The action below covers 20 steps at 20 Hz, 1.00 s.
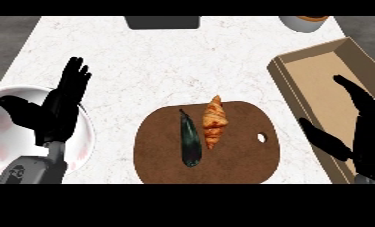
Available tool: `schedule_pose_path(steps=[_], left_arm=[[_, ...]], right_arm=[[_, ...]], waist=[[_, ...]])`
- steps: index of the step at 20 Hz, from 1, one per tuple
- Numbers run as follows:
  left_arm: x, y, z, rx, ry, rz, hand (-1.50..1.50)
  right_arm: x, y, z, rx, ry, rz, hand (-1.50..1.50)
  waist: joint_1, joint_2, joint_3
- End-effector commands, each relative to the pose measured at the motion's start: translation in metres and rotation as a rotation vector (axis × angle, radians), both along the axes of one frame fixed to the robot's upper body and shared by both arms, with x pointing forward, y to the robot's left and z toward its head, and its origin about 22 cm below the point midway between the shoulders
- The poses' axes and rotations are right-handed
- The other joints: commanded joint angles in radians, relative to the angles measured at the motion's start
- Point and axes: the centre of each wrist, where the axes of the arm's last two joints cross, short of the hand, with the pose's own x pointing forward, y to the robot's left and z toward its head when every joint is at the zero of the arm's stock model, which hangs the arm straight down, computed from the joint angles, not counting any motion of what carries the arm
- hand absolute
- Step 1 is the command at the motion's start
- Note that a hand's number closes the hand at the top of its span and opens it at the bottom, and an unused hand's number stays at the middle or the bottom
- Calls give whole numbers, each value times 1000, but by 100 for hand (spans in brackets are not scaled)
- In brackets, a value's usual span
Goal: Pick the croissant from the cutting board and place it in the cardboard box
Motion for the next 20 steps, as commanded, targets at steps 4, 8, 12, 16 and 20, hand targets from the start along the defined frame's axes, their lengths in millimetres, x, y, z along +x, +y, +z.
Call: schedule_pose_path(steps=[4, 8, 12, 16, 20], left_arm=[[3, 0, 11, 0, -15, -27, 0], [-3, -6, 10, -18, -21, -35, 0], [6, -10, 15, -11, -32, -48, 0], [5, -19, 15, -27, -21, -44, 0], [-6, -8, 11, -32, -10, -40, 0]], right_arm=[[-19, 40, 25, -198, 402, 23, -150], [-27, 76, 47, -166, 589, 19, -150], [-14, 128, 69, -126, 622, 19, -150], [-4, 170, 88, -66, 606, 75, -150], [33, 184, 76, -49, 622, 70, -150]], waist=[[24, 9, -3], [45, 8, -2], [48, 15, 2], [42, 14, 3], [39, 14, 6]])
